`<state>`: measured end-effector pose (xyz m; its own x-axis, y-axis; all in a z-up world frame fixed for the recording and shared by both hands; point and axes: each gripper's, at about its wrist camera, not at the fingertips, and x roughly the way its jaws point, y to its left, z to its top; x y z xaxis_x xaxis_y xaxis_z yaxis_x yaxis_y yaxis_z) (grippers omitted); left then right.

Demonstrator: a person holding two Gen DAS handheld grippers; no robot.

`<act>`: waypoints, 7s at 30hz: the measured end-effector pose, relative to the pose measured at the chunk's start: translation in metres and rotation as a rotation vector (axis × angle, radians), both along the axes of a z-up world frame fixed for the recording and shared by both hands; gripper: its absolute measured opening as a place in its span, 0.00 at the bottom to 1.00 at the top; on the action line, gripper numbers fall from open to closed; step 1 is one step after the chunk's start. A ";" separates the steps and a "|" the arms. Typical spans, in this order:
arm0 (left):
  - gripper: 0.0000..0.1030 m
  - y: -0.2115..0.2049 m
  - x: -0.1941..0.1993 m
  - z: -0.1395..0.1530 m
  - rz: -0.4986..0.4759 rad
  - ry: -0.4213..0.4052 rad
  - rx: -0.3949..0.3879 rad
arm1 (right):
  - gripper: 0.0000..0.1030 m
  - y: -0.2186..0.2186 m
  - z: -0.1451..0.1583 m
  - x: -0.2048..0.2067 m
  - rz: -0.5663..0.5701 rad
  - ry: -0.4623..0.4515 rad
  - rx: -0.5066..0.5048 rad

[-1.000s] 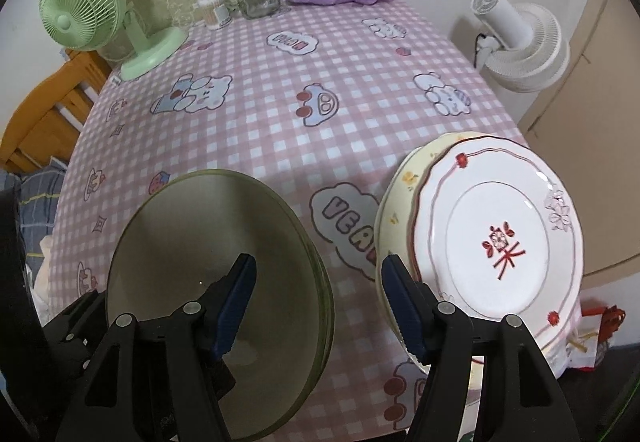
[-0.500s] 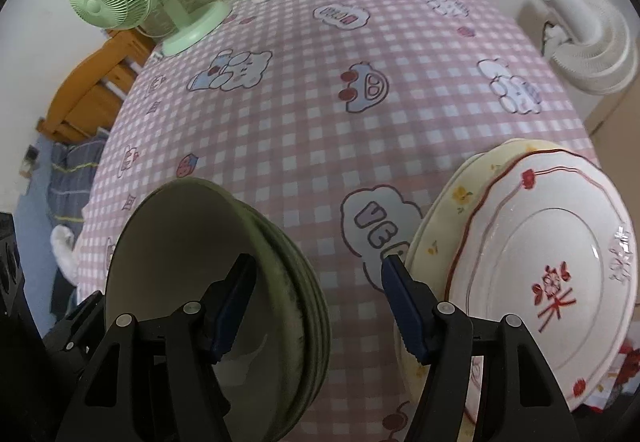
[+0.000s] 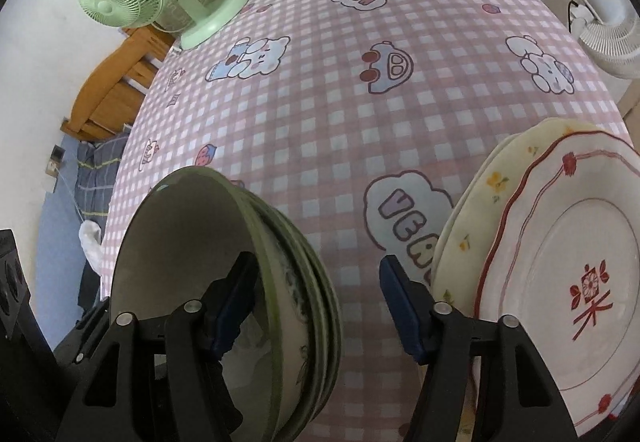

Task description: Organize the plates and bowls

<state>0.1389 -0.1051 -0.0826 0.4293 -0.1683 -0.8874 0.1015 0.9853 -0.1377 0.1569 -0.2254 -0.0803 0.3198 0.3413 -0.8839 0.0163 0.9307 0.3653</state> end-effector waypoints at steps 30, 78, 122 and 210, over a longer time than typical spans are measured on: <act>0.56 0.042 -0.018 0.060 -0.127 -0.044 -0.097 | 0.44 0.057 0.071 -0.036 -0.185 -0.086 -0.147; 0.56 -0.126 -0.034 0.086 0.056 -0.156 -0.079 | 0.44 -0.110 0.107 -0.042 -0.012 -0.187 -0.120; 0.57 -0.185 -0.019 0.029 0.041 -0.011 -0.042 | 0.44 -0.169 0.043 -0.027 -0.021 -0.015 -0.146; 1.00 0.057 -0.172 0.058 0.095 -0.528 0.011 | 0.86 0.018 0.072 -0.206 -0.161 -0.597 -0.342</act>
